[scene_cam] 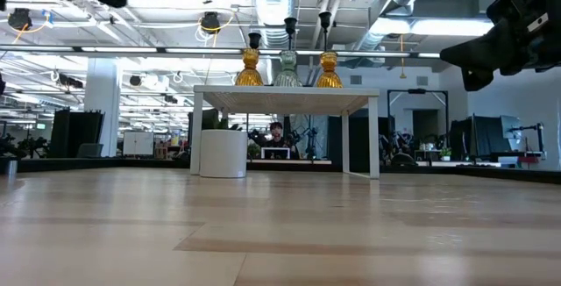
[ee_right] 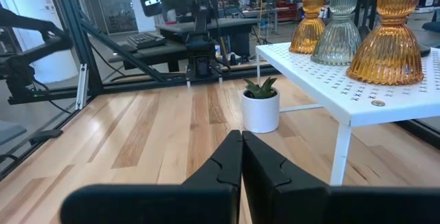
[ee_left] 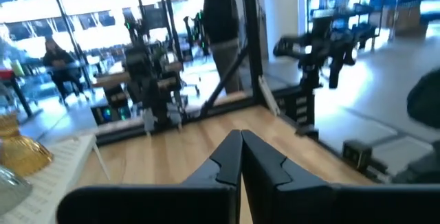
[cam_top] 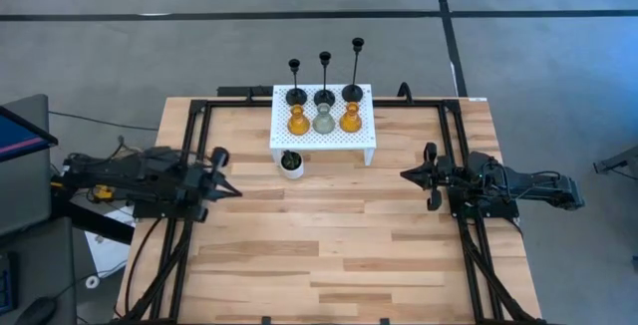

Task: Pick & Place candle stick holders
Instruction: Return to Home Position

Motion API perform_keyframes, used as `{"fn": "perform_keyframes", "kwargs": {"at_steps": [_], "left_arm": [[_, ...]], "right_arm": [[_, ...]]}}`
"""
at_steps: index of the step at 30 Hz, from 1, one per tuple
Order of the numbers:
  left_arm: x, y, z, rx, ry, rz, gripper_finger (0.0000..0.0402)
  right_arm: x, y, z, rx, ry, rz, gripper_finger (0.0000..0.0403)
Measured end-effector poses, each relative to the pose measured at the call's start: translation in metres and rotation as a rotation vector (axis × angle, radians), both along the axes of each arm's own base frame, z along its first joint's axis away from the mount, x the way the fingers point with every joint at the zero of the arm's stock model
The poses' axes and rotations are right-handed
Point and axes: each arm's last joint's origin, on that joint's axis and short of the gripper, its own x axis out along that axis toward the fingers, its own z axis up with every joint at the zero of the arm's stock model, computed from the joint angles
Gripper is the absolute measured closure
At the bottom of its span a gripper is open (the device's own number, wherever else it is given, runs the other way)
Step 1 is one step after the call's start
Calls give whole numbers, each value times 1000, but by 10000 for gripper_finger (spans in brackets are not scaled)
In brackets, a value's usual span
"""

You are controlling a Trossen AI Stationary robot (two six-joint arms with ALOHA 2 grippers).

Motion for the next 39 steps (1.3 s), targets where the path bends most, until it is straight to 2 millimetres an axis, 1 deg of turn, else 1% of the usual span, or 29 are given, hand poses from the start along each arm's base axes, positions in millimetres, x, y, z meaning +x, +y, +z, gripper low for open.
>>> {"fn": "perform_keyframes", "kwargs": {"at_steps": [4, 10, 16, 18, 21, 25, 29, 31, 33, 36, 39], "left_arm": [[-17, 2, 0, -26, -54, -6, 397], [-13, 2, -6, -24, -25, 3, 395], [-15, 1, -8, -21, -11, -18, 397], [-14, 0, -11, -13, 11, -31, 396], [-10, -1, -21, -8, 31, -41, 395], [2, -3, -47, -9, 63, -38, 395], [13, -3, -72, -29, 19, 10, 397], [15, -3, -80, -55, 19, 41, 397], [16, -2, -81, -85, 39, 63, 396], [17, -2, -82, -87, 49, 63, 396], [18, -2, -86, -77, 94, 66, 396]], "right_arm": [[0, 0, 0, 0, 0, 0, 403], [0, 0, 0, 0, 1, 0, 403], [0, 0, 0, 0, -1, 0, 403], [0, 0, 0, 0, 1, 0, 403], [0, 0, 0, 0, 0, 0, 403], [0, 0, 0, 0, 0, 0, 403], [0, 0, 0, 0, 0, 0, 403], [0, 0, 0, 0, 0, 0, 403], [0, 0, 0, 0, 0, 0, 403], [0, 0, 0, 0, 0, 0, 403], [0, 0, 0, 0, 0, 0, 403]]}}
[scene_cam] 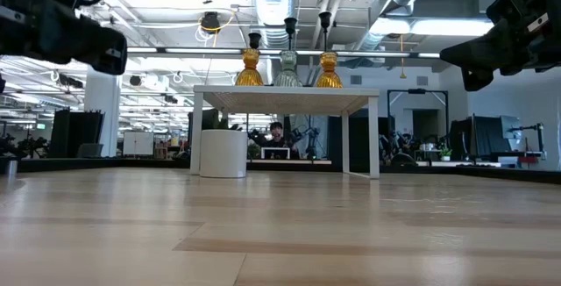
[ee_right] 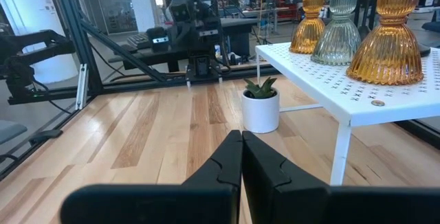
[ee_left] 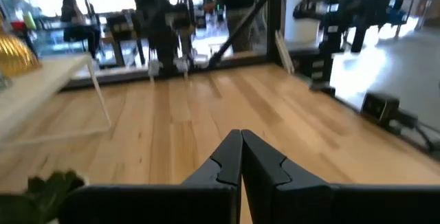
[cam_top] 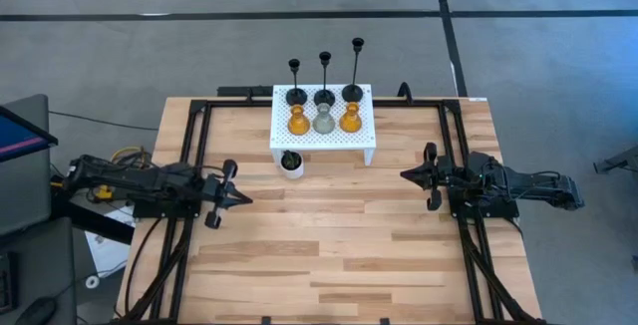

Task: Pick & Place candle stick holders
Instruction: Return to Home Position

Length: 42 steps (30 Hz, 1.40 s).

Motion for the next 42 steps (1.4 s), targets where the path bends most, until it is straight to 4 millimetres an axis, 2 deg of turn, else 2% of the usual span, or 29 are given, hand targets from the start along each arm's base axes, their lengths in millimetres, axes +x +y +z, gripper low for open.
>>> {"fn": "perform_keyframes", "kwargs": {"at_steps": [9, 42], "left_arm": [[4, 0, -15, -2, 170, 26, 394], [14, -1, -31, -13, 362, 31, 390]], "right_arm": [[0, 0, 0, 0, 0, 0, 403], [0, 0, 0, 0, -1, 0, 403]]}}
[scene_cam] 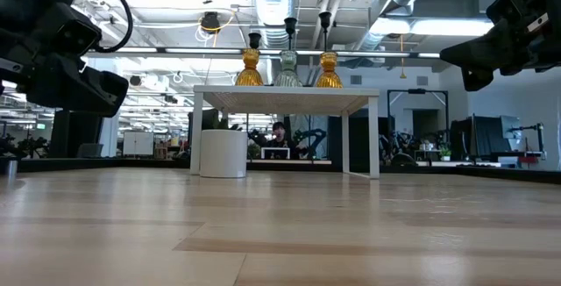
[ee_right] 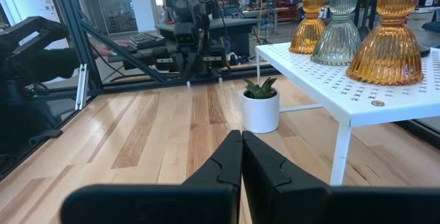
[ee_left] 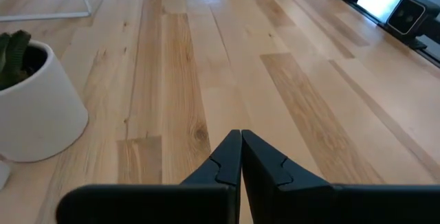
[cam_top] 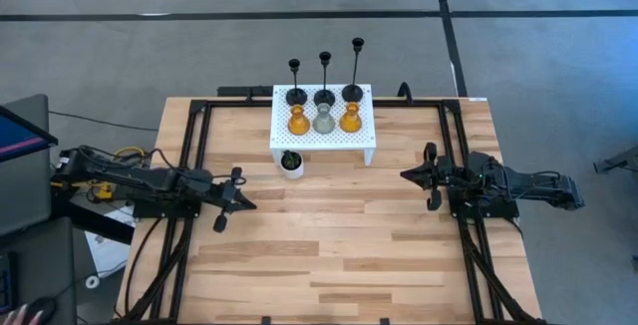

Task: Pick & Place candle stick holders
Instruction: Return to Home Position

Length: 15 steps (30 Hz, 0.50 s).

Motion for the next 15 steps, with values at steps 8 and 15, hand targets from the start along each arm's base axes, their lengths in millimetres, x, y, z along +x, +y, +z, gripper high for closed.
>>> {"fn": "perform_keyframes", "kwargs": {"at_steps": [8, 15], "left_arm": [[0, 0, 0, -1, -1, 0, 390], [1, 0, 1, -1, -8, 0, 391]], "right_arm": [[0, 0, 0, 0, 0, 0, 403], [0, 0, 0, 0, 0, 0, 403]]}}
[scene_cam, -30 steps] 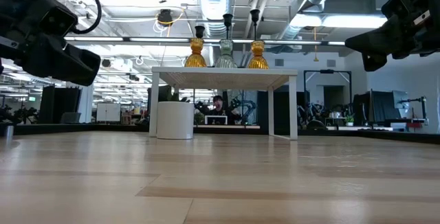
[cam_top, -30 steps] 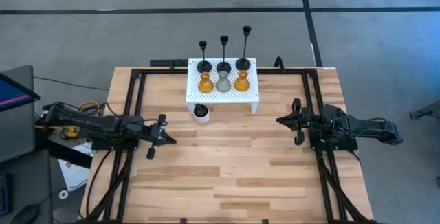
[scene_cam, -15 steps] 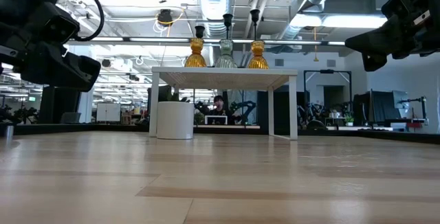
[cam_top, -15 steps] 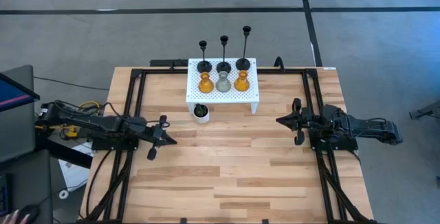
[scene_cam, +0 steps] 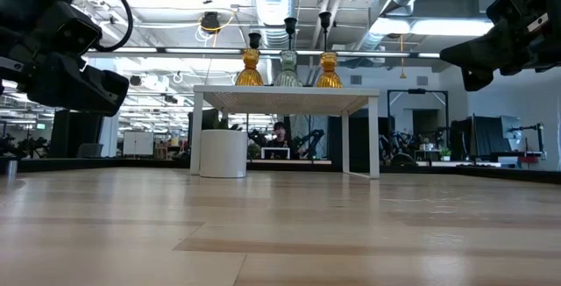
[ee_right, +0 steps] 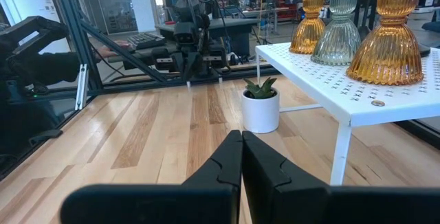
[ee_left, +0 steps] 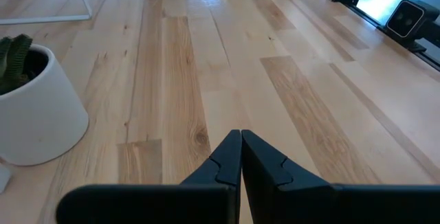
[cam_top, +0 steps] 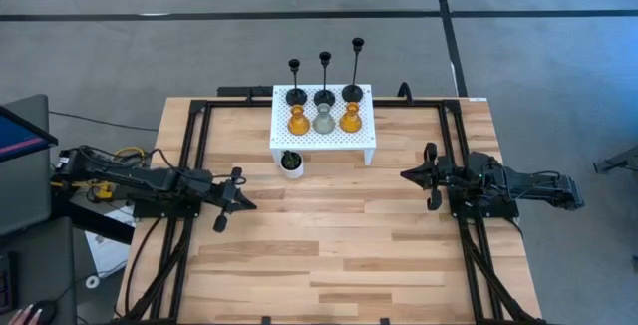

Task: Pick & Place candle stick holders
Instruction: Return to Home Position

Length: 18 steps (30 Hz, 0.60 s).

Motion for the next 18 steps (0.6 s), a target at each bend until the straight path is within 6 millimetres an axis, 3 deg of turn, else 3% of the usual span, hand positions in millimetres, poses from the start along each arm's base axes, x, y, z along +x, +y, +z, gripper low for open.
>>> {"fn": "perform_keyframes", "kwargs": {"at_steps": [18], "left_arm": [[0, 0, 1, -1, -8, 0, 390]], "right_arm": [[0, 0, 0, 0, 0, 0, 403]]}}
